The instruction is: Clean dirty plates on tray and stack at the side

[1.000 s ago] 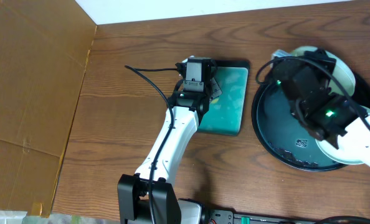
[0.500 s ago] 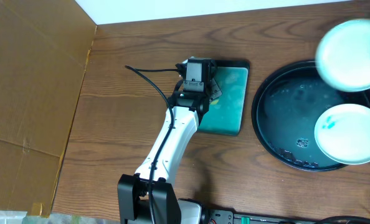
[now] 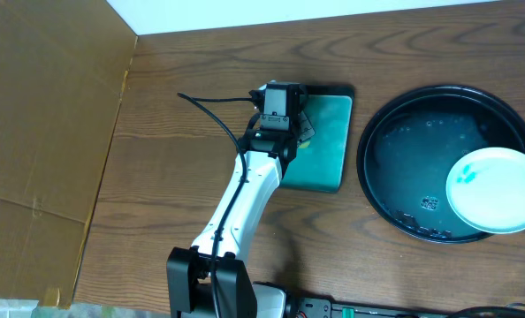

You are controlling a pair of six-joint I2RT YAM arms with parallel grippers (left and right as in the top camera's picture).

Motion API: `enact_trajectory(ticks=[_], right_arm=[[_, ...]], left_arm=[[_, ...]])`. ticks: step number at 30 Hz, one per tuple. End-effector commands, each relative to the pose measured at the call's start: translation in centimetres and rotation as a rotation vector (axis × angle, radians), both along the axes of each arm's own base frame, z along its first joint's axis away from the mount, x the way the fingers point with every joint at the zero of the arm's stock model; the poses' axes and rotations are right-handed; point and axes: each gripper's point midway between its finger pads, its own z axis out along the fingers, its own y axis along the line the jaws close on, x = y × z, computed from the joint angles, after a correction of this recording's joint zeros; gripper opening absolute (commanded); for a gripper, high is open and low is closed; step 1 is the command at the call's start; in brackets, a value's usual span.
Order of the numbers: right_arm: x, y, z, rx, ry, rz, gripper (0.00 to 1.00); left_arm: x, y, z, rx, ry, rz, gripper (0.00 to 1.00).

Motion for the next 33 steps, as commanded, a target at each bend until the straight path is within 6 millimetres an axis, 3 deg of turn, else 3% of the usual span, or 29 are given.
enact_trajectory(ticks=[1, 5, 10, 16, 18, 21, 24, 27, 31, 33], right_arm=[[-0.7, -0.9, -1.0, -0.021, 0.013, -0.076, 0.02], [-0.8, -0.8, -1.5, -0.021, 0.010, -0.073, 0.29], [-0.4, 0.7, -1.6, 0.040, -0.005, -0.020, 0.40], [2.2, 9.2, 0.9, 0.292, -0.182, 0.376, 0.56], [1.7, 12.9, 0.9, 0.383, -0.158, 0.466, 0.58], [-0.1, 15.3, -0.9, 0.414, -0.031, 0.479, 0.58], [-2.5, 16.0, -3.0, 0.374, 0.138, 0.443, 0.68], [-5.7, 15.0, -4.4, 0.237, 0.328, 0.382, 0.73], [-7.9, 12.6, -2.6, 0.008, 0.440, 0.314, 0.81], [-8.1, 12.6, -0.9, -0.026, 0.413, 0.293, 0.87]], left_arm=[[-0.2, 0.2, 0.1, 0.009, -0.002, -0.005, 0.07], [-0.2, 0.2, 0.1, 0.009, -0.003, -0.006, 0.07], [-0.2, 0.2, 0.1, 0.009, -0.003, -0.005, 0.07], [-0.2, 0.2, 0.1, 0.009, -0.003, -0.006, 0.07], [-0.2, 0.2, 0.1, 0.009, -0.003, -0.005, 0.07], [-0.2, 0.2, 0.1, 0.009, -0.003, -0.006, 0.08], [-0.2, 0.2, 0.1, 0.009, -0.003, -0.006, 0.07], [-0.1, 0.2, 0.1, 0.009, -0.005, -0.006, 0.07], [0.0, 0.2, 0.2, 0.008, -0.012, -0.005, 0.07], [0.2, 0.1, 0.3, 0.004, -0.022, -0.002, 0.07]])
